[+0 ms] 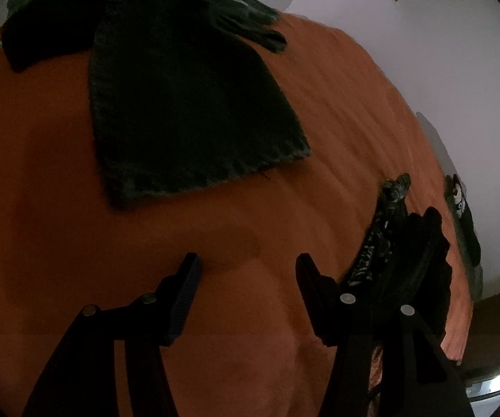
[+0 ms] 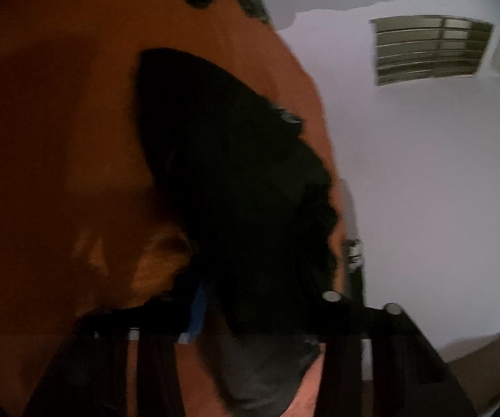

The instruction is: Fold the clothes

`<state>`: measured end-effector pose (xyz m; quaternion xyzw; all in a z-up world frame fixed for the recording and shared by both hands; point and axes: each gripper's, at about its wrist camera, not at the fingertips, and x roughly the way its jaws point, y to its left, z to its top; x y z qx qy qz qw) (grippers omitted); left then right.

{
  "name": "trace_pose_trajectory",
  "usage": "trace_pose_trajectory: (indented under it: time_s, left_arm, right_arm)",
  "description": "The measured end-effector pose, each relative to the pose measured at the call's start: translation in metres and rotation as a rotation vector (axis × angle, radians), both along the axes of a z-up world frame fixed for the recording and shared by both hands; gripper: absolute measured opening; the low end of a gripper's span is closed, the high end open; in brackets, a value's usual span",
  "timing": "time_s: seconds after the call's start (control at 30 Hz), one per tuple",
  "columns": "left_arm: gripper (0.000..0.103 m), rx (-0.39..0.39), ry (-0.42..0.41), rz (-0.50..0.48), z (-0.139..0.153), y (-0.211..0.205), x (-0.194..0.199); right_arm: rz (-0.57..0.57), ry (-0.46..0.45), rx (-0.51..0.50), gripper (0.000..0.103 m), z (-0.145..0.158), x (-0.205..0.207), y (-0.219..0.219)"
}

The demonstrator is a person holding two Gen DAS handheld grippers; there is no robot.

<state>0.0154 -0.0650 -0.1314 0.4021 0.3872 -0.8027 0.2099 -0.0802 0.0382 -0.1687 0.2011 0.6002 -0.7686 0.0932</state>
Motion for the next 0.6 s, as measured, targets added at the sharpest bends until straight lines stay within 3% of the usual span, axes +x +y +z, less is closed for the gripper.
trace_pose_trajectory:
  time_s: [0.2,0.3,0.5,0.6]
  left_arm:
    - [0.058,0.016,0.011,-0.009,-0.002,0.000,0.006]
    - [0.058,0.033,0.019,-0.006,-0.001,-0.006,0.010]
    - [0.058,0.051,0.029,-0.006,-0.004,-0.006,0.008]
    - [0.058,0.061,0.033,-0.005,-0.006,-0.007,0.006]
  right_arm:
    - [0.040,-0.071,0.072,0.029,-0.014,0.001,-0.026]
    - [0.061,-0.041,0.092,0.029,-0.022,0.016,-0.032]
    - [-0.019,-0.058,0.091,0.024,-0.024,0.013,-0.044]
    - [-0.013,-0.047,0.083,0.014,-0.023,0.011,-0.045]
